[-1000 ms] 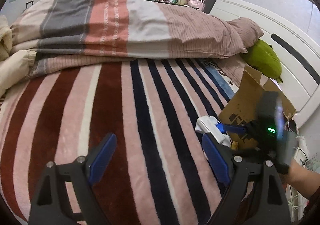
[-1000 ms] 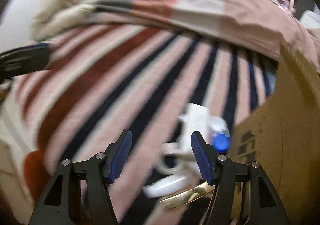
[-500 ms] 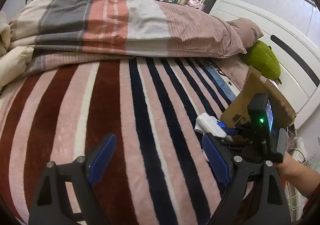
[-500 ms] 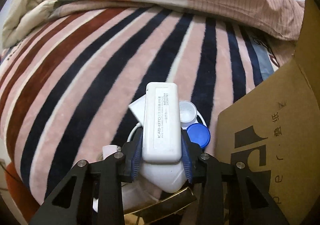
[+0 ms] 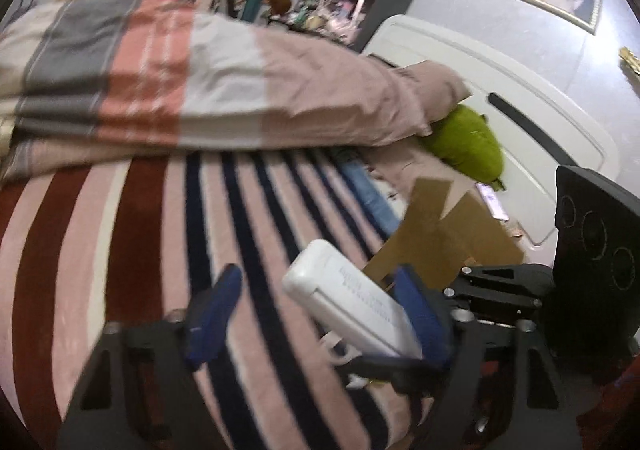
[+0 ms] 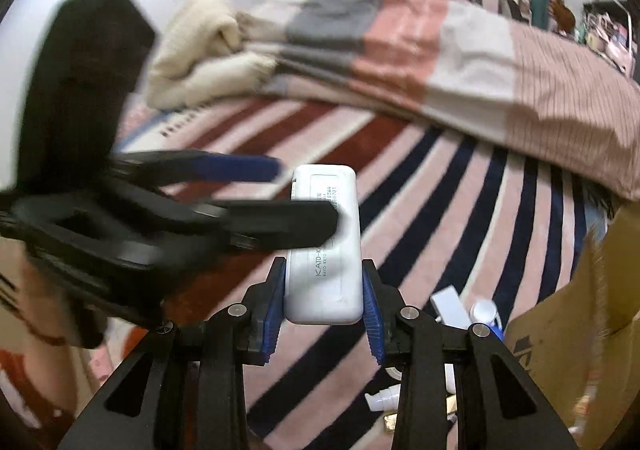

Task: Organize rigid objects
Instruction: 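Grasp the white rectangular case with the right tool, then lower the white case into the cardboard box and open the right tool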

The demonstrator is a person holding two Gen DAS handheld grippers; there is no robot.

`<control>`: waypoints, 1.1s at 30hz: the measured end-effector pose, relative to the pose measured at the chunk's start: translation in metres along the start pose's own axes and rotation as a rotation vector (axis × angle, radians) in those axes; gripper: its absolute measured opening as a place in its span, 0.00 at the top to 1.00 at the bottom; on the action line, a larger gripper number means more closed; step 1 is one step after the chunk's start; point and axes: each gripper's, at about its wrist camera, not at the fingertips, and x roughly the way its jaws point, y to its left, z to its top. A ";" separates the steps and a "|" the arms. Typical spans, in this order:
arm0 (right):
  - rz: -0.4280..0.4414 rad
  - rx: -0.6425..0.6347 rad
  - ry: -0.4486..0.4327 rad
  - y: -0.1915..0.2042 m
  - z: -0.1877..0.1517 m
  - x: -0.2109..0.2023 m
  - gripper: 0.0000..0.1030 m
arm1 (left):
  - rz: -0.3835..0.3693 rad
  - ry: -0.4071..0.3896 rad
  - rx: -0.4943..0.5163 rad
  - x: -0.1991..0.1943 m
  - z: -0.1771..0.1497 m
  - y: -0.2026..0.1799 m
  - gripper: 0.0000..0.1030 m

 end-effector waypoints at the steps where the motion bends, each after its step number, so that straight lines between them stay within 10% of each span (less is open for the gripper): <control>1: -0.003 -0.006 -0.017 -0.002 0.003 -0.012 0.70 | -0.022 -0.009 0.019 0.001 0.008 -0.011 0.47; 10: -0.070 0.098 -0.070 -0.074 0.002 -0.086 0.70 | -0.115 0.044 0.154 0.057 0.052 -0.102 0.57; 19: -0.174 0.218 0.062 -0.157 -0.034 -0.110 0.70 | -0.105 0.300 0.234 0.161 0.059 -0.170 0.55; 22: -0.246 0.206 0.112 -0.168 -0.043 -0.106 0.70 | -0.055 0.340 0.261 0.173 0.056 -0.179 0.33; 33: -0.216 0.123 -0.016 -0.123 -0.028 -0.130 0.55 | 0.067 0.135 0.216 0.066 0.059 -0.131 0.21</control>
